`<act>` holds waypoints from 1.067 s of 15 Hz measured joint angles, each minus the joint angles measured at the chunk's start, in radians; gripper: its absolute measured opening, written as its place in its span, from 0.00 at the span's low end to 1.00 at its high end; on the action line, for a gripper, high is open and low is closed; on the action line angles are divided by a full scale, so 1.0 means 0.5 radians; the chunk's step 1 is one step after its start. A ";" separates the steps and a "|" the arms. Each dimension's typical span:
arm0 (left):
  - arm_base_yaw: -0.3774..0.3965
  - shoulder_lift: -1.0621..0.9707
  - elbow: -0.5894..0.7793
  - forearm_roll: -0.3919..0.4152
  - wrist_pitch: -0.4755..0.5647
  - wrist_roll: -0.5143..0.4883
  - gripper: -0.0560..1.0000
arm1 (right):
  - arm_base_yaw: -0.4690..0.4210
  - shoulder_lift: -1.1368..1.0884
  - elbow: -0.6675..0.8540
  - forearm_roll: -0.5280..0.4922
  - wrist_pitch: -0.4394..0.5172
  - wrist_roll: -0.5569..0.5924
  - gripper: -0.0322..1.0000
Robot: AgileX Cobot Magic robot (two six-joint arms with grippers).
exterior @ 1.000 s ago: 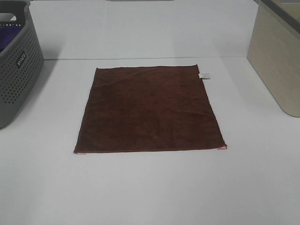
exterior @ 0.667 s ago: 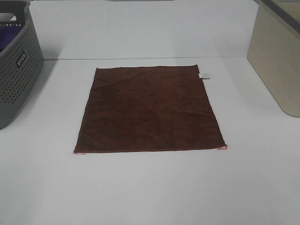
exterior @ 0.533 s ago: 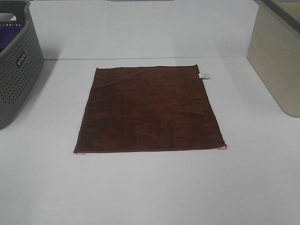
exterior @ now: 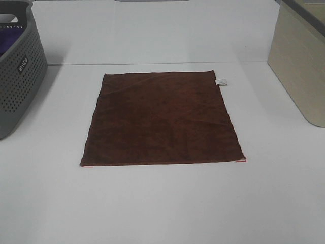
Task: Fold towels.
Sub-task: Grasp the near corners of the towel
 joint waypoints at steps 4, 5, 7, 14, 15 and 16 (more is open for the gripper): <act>0.000 0.000 0.000 0.000 0.000 0.000 0.93 | 0.000 0.000 0.000 0.000 0.000 0.000 0.78; 0.000 0.000 0.000 0.000 0.000 0.000 0.93 | 0.000 0.000 0.000 0.000 0.000 0.000 0.78; 0.000 0.000 0.000 0.000 0.000 0.000 0.93 | 0.000 0.000 0.000 0.000 0.000 0.000 0.78; 0.000 0.000 0.000 0.000 0.000 0.000 0.93 | 0.000 0.000 0.000 0.000 0.000 0.000 0.78; 0.000 0.000 0.000 0.000 0.000 0.000 0.93 | 0.000 0.000 0.000 0.000 0.000 0.000 0.78; 0.000 0.000 0.000 0.000 0.000 0.000 0.93 | 0.000 0.000 0.000 0.000 0.000 0.000 0.78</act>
